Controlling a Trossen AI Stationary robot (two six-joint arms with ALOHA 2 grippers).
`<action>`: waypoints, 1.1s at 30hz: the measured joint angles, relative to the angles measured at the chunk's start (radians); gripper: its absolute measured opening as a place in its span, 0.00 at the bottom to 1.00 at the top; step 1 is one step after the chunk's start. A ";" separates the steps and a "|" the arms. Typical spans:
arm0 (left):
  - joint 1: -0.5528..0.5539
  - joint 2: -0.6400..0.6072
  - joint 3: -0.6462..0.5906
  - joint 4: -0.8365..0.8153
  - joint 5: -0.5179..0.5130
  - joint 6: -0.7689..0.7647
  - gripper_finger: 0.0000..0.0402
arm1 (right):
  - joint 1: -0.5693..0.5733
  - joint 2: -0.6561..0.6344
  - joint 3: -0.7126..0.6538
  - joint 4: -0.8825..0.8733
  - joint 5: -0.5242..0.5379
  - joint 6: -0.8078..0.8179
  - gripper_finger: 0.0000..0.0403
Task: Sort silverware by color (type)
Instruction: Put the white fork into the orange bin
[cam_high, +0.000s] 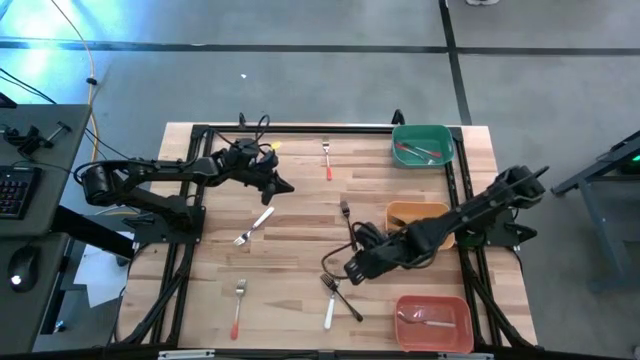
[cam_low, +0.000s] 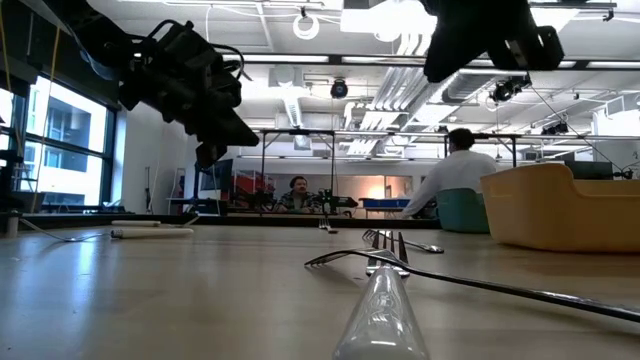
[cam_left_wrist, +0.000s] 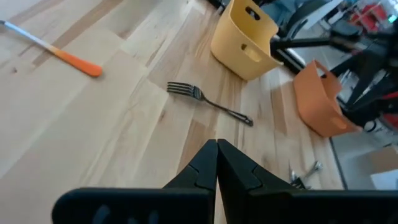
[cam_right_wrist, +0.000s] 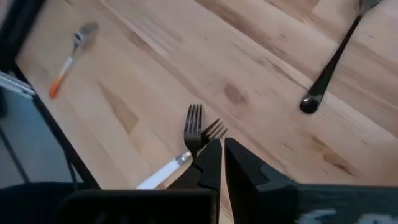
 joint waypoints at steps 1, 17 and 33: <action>0.000 0.000 0.000 -0.004 0.000 0.014 0.00 | 0.002 0.017 0.029 -0.028 -0.006 -0.002 0.01; -0.058 -0.015 0.006 -0.248 -0.195 0.070 0.00 | -0.065 -0.062 0.085 -0.170 -0.032 -0.315 0.00; -0.213 -0.036 0.176 -0.878 -0.493 -0.055 0.12 | -0.404 -0.593 -0.513 0.281 -0.213 -0.657 0.00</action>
